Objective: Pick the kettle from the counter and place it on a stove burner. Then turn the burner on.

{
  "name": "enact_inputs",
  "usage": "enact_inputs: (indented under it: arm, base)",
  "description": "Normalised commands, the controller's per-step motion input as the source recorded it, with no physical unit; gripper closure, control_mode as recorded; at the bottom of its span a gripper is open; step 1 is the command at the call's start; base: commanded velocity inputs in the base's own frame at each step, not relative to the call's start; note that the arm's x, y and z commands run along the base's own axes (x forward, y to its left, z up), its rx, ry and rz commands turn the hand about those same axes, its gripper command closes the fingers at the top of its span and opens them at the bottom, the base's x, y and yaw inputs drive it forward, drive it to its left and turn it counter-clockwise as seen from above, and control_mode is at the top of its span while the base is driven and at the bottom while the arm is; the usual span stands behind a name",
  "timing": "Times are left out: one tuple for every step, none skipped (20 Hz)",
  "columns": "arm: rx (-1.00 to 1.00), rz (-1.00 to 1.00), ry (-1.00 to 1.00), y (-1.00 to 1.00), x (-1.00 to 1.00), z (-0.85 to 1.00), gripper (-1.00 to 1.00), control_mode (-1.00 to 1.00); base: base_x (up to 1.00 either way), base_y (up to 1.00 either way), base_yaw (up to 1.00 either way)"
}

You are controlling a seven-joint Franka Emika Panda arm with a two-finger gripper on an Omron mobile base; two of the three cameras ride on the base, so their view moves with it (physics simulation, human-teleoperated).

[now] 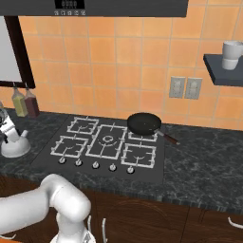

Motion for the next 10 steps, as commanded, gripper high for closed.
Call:
enact_inputs:
  arm:
    - [0.00, -0.24, 0.04, -0.99, -0.01, 0.20, 1.00, -1.00]
    - [0.00, -0.24, 0.05, -0.99, 0.00, 0.22, 1.00, -1.00]
    - [0.00, -0.22, 0.06, -0.96, 0.00, 0.24, 1.00, -1.00]
    - [0.00, -0.21, 0.06, -0.93, 0.00, 0.26, 1.00, -1.00]
    - [0.00, -0.21, 0.06, -0.91, 0.00, 0.27, 1.00, -1.00]
    - [0.00, -0.20, 0.07, -0.89, 0.00, 0.28, 1.00, -1.00]
    - [0.00, -0.20, 0.07, -0.88, 0.00, 0.28, 1.00, -1.00]
    - [0.00, -0.19, 0.07, -0.85, 0.00, 0.31, 1.00, -1.00]
    - [0.00, -0.19, 0.06, -0.79, 0.00, 0.29, 1.00, -1.00]
    - [0.00, -0.18, 0.05, -0.71, 0.00, 0.18, 1.00, -1.00]
  base:
    - [0.00, 0.00, 0.00]
    - [0.00, 0.00, 0.00]
    - [0.00, 0.00, 0.00]
    - [0.00, 0.00, 0.00]
    - [0.00, 0.00, 0.00]
    - [0.00, 0.00, 0.00]
    - [0.00, 0.00, 0.00]
    - [0.00, 0.00, 0.00]
    - [0.00, 0.00, 0.00]
    - [0.00, 0.00, 0.00]
